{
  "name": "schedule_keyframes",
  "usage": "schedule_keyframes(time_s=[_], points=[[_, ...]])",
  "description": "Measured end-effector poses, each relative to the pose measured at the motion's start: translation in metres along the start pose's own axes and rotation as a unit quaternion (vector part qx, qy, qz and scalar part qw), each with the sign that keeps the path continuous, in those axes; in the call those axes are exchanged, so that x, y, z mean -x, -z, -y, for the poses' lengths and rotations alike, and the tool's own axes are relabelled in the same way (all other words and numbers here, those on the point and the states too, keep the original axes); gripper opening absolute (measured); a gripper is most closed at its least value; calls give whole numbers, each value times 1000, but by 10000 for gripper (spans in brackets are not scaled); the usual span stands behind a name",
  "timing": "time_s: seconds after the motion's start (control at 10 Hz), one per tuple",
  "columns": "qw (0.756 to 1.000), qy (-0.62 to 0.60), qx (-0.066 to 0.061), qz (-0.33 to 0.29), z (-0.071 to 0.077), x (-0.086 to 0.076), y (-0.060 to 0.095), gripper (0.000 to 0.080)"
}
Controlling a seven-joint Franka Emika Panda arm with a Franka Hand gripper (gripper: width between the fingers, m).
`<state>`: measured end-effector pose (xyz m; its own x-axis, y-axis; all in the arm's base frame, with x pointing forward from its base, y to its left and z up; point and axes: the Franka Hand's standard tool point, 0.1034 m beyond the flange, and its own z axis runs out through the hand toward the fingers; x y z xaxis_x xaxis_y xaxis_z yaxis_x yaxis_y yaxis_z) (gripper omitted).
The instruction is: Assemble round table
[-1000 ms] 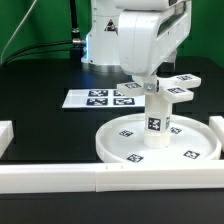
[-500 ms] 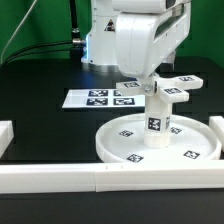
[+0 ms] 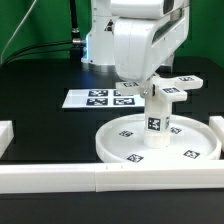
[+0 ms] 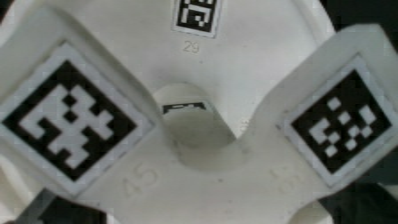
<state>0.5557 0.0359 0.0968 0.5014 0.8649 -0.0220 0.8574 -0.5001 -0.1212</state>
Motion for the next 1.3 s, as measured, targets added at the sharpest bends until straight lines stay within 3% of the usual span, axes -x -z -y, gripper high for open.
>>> schedule_keyframes(time_s=[0.2,0.6,0.8,1.0,1.3], points=[[1000,0,0,0,0,0,0,446],[1000,-15,0,0,0,0,0,446],[997,-82,-3,-3,0,0,-1,446],[979,-202,-14,-15,0,1,-1,446],[928,-371,-23,-31,2,-2,-1,448]])
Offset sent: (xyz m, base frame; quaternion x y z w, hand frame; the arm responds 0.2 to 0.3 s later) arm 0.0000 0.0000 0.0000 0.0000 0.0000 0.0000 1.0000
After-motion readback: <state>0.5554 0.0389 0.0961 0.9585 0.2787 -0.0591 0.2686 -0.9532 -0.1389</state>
